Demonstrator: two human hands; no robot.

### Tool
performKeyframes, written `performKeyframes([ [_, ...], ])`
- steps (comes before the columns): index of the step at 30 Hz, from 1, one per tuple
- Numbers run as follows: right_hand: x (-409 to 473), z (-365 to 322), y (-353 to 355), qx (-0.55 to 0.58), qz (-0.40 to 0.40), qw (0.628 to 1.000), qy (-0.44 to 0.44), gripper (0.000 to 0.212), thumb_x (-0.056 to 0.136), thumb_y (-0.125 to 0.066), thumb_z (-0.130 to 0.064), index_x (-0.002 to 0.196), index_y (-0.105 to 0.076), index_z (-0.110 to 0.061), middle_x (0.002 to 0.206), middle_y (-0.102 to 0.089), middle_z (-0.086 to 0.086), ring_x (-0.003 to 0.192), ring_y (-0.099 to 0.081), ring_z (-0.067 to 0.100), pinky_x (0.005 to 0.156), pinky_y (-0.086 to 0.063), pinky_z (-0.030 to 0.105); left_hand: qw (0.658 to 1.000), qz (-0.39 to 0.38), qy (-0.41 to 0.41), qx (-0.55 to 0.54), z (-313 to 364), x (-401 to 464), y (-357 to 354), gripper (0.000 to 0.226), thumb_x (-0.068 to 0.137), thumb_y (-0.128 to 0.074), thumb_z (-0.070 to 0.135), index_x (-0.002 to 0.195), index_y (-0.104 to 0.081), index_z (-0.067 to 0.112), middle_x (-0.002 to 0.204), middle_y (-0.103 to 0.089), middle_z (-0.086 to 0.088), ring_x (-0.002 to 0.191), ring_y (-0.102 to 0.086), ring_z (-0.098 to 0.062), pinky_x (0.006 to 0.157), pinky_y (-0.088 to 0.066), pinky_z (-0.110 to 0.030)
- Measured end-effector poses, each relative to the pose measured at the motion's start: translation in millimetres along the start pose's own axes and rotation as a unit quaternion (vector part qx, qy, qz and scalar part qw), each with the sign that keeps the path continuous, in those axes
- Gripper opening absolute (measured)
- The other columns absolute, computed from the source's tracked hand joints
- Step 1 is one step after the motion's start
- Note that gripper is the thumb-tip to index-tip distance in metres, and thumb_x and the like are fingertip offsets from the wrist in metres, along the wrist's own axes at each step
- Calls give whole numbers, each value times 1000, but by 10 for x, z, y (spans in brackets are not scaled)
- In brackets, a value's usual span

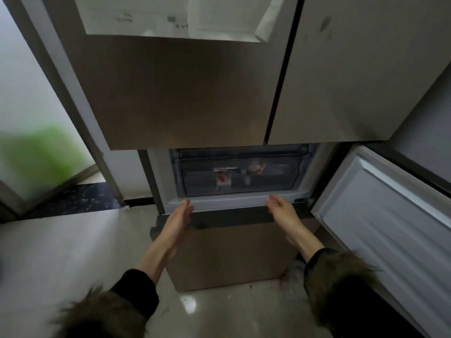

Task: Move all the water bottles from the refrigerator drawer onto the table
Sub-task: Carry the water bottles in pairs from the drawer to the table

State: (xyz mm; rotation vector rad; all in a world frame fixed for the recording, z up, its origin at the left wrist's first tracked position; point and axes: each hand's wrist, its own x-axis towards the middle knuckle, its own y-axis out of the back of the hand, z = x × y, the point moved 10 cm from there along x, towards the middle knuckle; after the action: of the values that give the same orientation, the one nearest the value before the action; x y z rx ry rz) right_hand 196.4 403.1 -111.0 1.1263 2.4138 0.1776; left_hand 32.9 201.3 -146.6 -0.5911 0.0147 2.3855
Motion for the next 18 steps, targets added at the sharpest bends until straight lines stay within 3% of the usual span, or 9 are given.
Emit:
performKeyframes([
  [2, 252, 92, -57, 176, -16, 982, -64, 43, 100, -39, -27, 138, -37, -9, 133, -52, 11, 118, -52, 24, 102, -38, 36, 991, 1, 25, -133, 31, 221, -65, 56, 97, -28, 47, 145, -27, 18, 151, -32, -4, 140, -27, -23, 115, -22, -45],
  [4, 467, 100, -151, 353, -38, 929, -105, 46, 100, -35, -33, 139, -35, -8, 136, -50, 14, 124, -49, 28, 106, -36, 41, 970, 19, 43, -239, 91, 421, -114, 56, 98, -24, 46, 145, -26, 15, 150, -32, -8, 139, -30, -25, 112, -25, -45],
  [7, 738, 39, -203, 513, -43, 846, -139, 56, 99, -30, -44, 143, -31, -8, 144, -41, 15, 132, -41, 29, 111, -31, 43, 925, 39, 42, -375, 225, 699, -177, 59, 98, -19, 46, 146, -23, 12, 152, -28, -12, 141, -24, -27, 112, -21, -49],
  [10, 1001, -23, -164, 589, -25, 793, -154, 57, 99, -24, -47, 140, -36, -9, 143, -42, 17, 134, -38, 32, 113, -25, 47, 902, 44, 28, -429, 374, 920, -263, 61, 98, -17, 49, 146, -24, 11, 151, -29, -13, 142, -23, -28, 115, -15, -51],
  [13, 1240, -103, -73, 640, -7, 754, -148, 53, 100, -21, -45, 135, -41, -10, 126, -54, 20, 123, -49, 35, 109, -32, 50, 899, 45, 31, -435, 448, 1113, -358, 61, 97, -20, 50, 145, -27, 12, 151, -30, -13, 140, -25, -31, 113, -17, -53],
  [18, 1452, -150, -7, 664, -26, 736, -131, 55, 100, -24, -44, 141, -33, -9, 143, -41, 17, 128, -45, 35, 110, -29, 51, 876, 30, 17, -482, 489, 1246, -431, 60, 97, -15, 49, 145, -26, 14, 148, -36, -12, 138, -32, -28, 108, -22, -56],
])
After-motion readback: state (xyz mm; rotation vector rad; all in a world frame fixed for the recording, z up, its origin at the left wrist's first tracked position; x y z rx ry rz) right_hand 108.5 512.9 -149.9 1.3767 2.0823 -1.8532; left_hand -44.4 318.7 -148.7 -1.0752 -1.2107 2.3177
